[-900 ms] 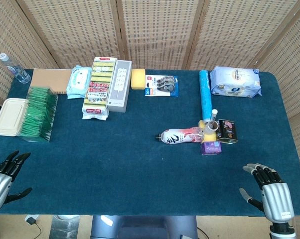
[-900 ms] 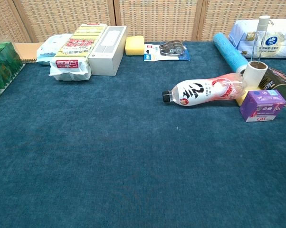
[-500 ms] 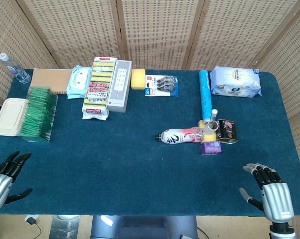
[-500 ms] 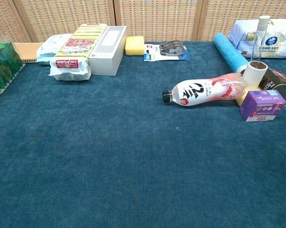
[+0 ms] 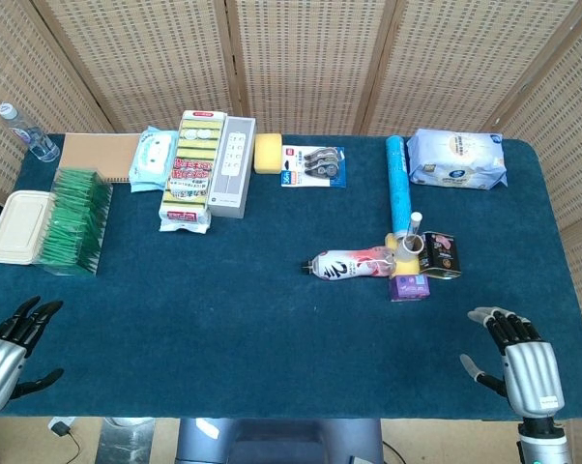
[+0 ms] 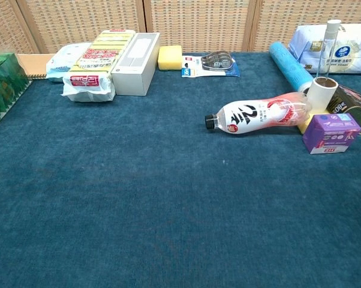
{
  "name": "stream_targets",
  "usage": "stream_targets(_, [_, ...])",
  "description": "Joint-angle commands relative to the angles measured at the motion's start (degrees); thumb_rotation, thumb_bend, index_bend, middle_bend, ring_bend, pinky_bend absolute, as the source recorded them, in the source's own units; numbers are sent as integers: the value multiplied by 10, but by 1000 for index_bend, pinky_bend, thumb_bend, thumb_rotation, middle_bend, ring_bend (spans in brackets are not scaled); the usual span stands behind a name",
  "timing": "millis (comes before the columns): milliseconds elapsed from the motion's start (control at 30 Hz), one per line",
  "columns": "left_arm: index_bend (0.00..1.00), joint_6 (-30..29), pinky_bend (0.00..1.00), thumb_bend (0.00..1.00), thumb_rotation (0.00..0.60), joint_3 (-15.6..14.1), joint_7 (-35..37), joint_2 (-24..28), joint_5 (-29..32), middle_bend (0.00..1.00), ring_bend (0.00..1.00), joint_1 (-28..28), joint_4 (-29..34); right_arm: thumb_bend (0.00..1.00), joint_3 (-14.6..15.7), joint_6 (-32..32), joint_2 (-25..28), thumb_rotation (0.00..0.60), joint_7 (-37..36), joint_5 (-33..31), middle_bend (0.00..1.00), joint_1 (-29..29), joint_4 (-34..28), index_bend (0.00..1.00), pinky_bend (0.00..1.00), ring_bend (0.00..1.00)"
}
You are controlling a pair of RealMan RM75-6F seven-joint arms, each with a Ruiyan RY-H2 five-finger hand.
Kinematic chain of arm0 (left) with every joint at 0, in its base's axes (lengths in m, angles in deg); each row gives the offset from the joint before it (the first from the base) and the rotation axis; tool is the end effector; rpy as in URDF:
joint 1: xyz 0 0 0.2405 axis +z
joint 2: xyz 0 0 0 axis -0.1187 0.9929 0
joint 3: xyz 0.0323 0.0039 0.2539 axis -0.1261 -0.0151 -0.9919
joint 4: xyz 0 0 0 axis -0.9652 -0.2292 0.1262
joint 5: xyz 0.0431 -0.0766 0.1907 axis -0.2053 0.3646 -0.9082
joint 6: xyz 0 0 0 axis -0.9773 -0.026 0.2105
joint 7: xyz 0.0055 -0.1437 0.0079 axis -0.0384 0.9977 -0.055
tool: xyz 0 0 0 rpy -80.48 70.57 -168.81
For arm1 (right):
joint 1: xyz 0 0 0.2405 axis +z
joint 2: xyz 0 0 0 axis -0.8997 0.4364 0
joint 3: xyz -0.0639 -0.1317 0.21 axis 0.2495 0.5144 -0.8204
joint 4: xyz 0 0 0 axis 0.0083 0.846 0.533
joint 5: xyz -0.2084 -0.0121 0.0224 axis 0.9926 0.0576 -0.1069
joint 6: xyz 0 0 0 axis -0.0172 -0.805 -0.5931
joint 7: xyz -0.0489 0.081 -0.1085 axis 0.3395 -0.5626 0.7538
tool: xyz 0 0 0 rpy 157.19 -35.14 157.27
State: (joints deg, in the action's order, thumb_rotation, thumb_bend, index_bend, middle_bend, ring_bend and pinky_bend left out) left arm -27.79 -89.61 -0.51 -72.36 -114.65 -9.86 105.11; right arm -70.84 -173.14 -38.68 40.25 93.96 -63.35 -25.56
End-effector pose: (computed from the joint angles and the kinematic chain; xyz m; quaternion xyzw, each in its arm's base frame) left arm -0.3157 0.1351 0.1492 -0.6821 -0.3420 -0.4057 0.5031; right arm -0.2636 -0.1521 0.1234 0.5721 -0.3452 0.4955 0.5550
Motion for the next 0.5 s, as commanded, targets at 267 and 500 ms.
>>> stream_targets(267, [0,13,296,113,600,-5,-6,2,-3,156,76,-5,4,231,-51,65,-15,600,-20,-54,327,54,-9,295,353,322])
stream_targets(500, [0,16,295,113,600,-4,-2,2,-2,156,76,-8,4,231,-111,148,-44,600,-22,-143,328,116,9,294,339,322])
